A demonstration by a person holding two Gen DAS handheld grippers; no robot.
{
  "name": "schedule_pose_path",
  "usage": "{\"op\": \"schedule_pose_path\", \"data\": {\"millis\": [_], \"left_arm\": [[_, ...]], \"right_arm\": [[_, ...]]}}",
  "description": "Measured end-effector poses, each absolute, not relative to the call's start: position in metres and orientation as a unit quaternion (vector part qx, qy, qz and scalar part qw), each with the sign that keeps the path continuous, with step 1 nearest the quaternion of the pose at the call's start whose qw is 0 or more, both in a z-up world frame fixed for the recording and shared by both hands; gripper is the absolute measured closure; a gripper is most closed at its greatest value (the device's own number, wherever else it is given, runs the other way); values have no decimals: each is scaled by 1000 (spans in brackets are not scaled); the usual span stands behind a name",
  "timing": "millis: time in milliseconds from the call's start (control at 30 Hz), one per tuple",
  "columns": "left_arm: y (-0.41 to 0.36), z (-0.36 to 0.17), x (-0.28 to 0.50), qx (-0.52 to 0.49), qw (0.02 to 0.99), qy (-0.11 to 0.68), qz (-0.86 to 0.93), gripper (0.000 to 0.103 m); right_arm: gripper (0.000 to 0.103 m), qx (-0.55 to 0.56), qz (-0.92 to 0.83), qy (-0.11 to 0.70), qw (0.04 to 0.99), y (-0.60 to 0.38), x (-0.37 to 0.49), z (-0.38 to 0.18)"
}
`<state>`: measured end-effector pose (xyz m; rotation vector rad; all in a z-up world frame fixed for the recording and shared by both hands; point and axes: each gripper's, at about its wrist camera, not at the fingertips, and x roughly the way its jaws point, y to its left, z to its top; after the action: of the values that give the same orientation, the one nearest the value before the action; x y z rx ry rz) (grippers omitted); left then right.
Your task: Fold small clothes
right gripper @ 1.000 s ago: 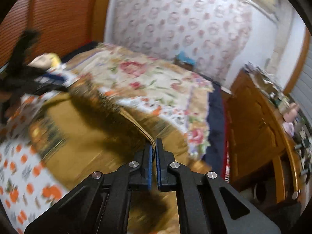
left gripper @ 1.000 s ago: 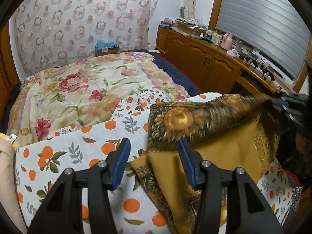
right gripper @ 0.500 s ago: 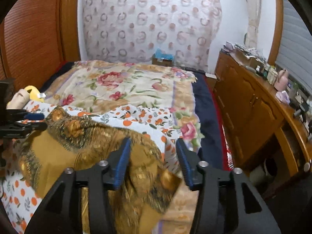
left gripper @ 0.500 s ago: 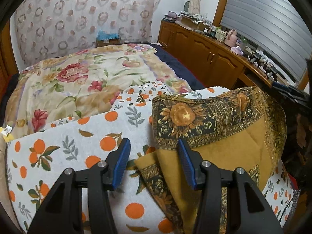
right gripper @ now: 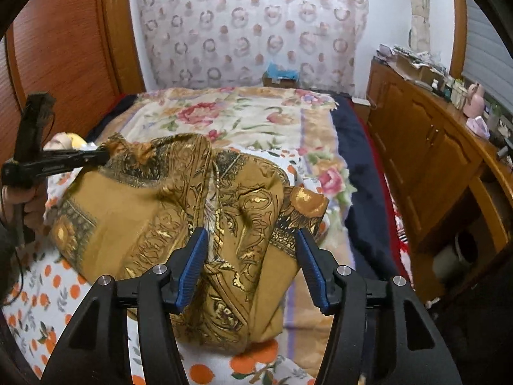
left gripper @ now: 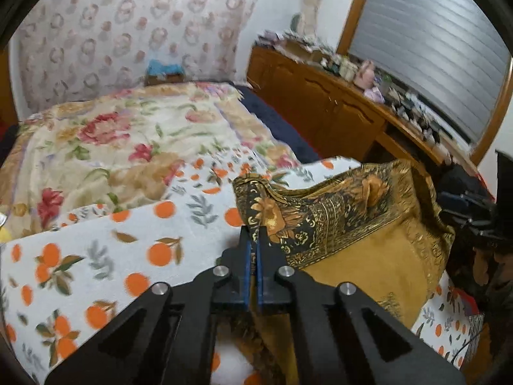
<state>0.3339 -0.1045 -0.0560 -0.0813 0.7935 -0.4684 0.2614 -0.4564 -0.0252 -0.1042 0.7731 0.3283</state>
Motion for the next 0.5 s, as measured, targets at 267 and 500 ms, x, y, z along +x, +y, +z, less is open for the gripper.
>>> {"op": "schedule_pose_path", "data": {"millis": [267,500], "left_arm": [[-100,-64,326,-14,899,390,-199,103],[-98,-65,318,-16,897,392,-203,99]], "right_arm": [[33,-56,183,346,918,-441,244,-15],[33,-51,122,393,910,-455,280,-45]]}}
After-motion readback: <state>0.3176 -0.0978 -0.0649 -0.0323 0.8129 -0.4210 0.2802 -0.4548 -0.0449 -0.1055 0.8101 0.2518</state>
